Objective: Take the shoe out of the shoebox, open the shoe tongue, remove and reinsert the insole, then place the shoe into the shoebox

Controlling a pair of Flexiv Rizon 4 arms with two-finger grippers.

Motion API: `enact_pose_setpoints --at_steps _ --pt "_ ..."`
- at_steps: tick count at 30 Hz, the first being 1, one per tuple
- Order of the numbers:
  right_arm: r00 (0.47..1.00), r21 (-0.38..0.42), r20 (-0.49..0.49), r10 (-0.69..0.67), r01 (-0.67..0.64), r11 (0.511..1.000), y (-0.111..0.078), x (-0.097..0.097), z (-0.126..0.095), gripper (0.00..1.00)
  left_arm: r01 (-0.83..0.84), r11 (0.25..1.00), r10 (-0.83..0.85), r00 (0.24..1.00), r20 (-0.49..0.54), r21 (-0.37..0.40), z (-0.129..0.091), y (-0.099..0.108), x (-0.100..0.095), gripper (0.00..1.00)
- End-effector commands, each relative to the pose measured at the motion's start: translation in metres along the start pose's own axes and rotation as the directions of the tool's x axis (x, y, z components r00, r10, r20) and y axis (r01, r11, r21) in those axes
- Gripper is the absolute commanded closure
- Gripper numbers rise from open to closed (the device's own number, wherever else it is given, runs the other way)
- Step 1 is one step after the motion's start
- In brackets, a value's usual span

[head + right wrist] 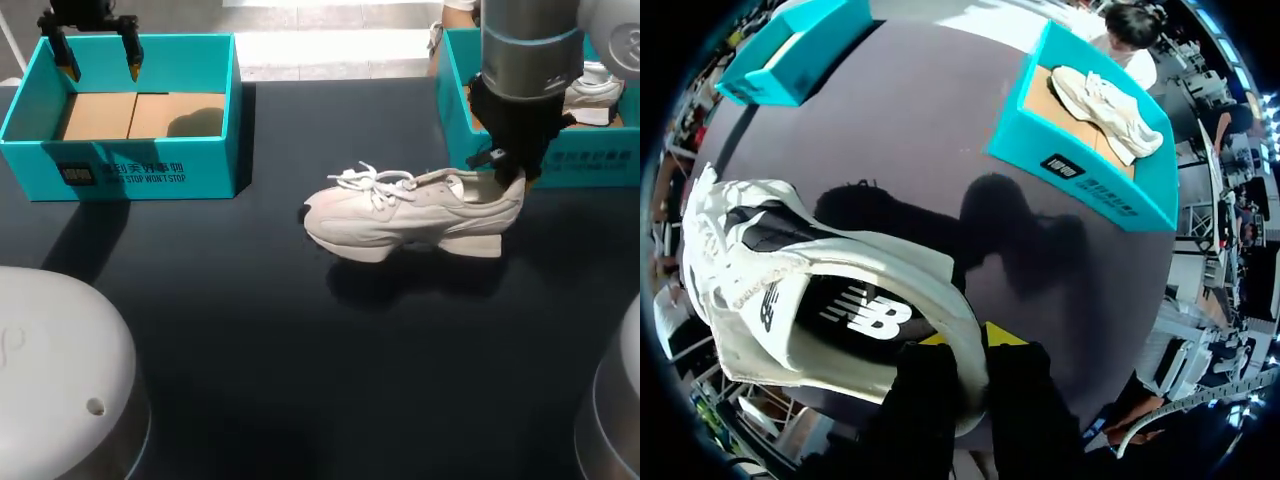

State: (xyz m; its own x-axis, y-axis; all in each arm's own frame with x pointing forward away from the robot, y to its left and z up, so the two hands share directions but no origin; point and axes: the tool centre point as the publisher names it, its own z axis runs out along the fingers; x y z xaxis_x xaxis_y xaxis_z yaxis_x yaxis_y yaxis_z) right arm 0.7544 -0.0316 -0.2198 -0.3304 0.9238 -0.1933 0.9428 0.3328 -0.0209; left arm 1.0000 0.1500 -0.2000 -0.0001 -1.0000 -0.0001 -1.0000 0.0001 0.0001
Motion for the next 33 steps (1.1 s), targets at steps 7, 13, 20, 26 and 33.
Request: enact_pose_setpoints --at_steps 7,13,20,26,33 --pt "0.998 -0.034 0.038 0.041 -0.039 0.999 -0.005 0.042 0.05 1.0 0.0 1.0 0.0 1.0 0.0 0.0 0.0 0.0 0.0 0.0" --pt "0.999 -0.026 0.021 0.034 -0.033 0.999 -0.002 0.052 0.081 1.0 0.0 1.0 0.0 1.0 0.0 0.0 0.0 0.0 0.0 0.0" --pt "0.997 -0.011 0.076 0.02 -0.019 1.0 -0.003 0.063 0.108 1.0 0.0 1.0 0.0 1.0 0.0 0.0 0.0 0.0 0.0 0.0" --pt "0.996 0.006 0.091 0.016 -0.017 1.0 0.004 0.063 0.128 1.0 0.0 1.0 0.0 1.0 0.0 0.0 0.0 0.0 0.0 0.0" --pt "0.997 0.04 0.073 0.027 -0.03 0.999 0.01 0.059 0.13 0.0 0.0 1.0 0.0 1.0 0.0 0.0 0.0 0.0 0.0 0.0"
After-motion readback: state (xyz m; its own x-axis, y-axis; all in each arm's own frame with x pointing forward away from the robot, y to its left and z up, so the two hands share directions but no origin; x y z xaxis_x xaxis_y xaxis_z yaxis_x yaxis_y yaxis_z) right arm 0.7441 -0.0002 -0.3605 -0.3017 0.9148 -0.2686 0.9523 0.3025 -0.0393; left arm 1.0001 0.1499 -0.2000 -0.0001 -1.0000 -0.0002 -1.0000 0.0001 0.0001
